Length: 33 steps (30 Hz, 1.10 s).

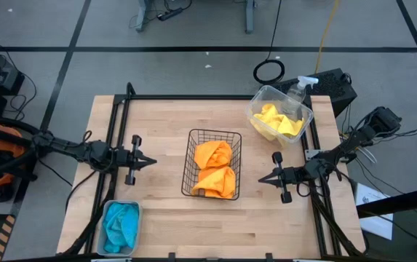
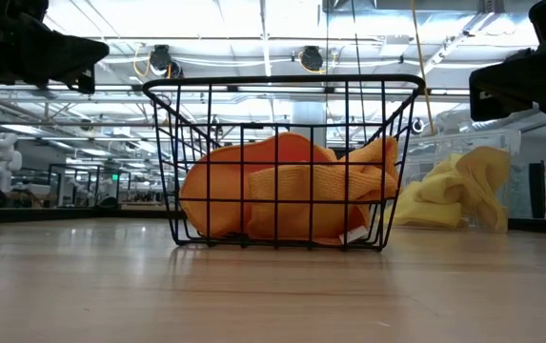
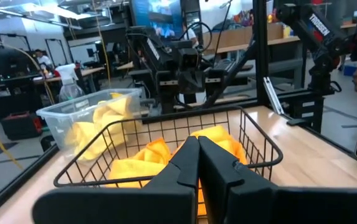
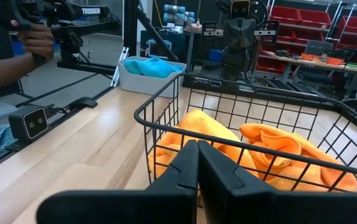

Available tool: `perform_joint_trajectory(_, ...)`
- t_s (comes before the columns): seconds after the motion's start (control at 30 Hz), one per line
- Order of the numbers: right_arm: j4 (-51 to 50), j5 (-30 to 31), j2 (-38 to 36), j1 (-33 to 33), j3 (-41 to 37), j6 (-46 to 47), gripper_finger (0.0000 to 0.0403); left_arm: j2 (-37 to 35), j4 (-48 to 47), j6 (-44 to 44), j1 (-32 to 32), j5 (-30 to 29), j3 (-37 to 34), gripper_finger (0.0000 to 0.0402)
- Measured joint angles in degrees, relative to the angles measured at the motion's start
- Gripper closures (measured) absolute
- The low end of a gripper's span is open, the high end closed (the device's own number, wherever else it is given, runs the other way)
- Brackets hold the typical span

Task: Sort microfiber towel by color & place in baskets
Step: Return to Home Position

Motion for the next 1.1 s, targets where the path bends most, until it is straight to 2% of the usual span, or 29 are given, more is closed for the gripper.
perform_joint_trajectory(0.3, 0.9, 0.1, 0.0, 0.0, 0.0, -0.7, 0.0403, -0.1, 1.3, -2.0, 0.4, 1.3, -2.0, 0.0393)
perform_joint_trajectory(0.53, -0.5, 2.5, -1.9, 0.0, 0.0, -2.0, 0.0403, -0.7, 0.9, -1.8, 0.4, 1.9, -2.1, 0.0393)
perform_joint_trajectory(0.77, -5.7, 2.3, -10.2, 0.0, 0.0, -6.1, 0.0403, -0.9, 0.9, -1.5, 0.4, 0.8, -2.1, 0.0393)
perform_joint_trajectory(1.1, -18.8, 0.8, -25.3, 0.0, 0.0, -9.5, 0.0403, -0.9, -1.4, -2.8, 0.4, 0.7, -2.1, 0.0393)
